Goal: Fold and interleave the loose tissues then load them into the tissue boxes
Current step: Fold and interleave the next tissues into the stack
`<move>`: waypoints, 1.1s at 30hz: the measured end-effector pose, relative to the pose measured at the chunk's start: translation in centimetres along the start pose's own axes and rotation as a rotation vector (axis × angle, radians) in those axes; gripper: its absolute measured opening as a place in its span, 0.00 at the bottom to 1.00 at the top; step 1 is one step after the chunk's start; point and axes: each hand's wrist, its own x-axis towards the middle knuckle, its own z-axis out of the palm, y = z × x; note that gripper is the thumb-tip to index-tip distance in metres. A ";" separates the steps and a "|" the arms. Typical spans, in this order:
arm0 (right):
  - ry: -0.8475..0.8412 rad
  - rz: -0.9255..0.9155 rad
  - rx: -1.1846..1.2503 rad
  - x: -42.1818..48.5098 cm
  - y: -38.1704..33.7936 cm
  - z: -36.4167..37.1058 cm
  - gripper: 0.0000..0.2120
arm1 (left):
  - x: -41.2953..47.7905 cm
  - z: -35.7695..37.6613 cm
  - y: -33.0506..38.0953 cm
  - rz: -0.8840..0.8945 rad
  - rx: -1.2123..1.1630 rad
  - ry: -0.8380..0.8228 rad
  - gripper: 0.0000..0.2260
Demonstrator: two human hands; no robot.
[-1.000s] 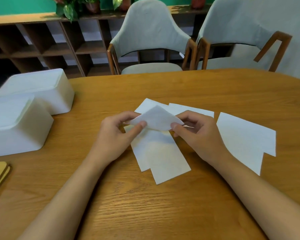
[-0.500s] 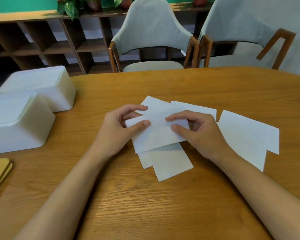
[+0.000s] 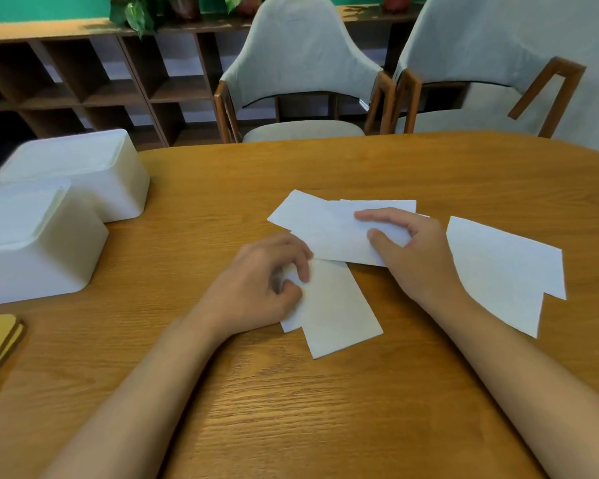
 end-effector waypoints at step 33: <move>-0.274 0.088 0.331 -1.0 -1.3 0.4 0.04 | 0.5 0.1 -0.1 -0.156 -0.400 0.296 0.05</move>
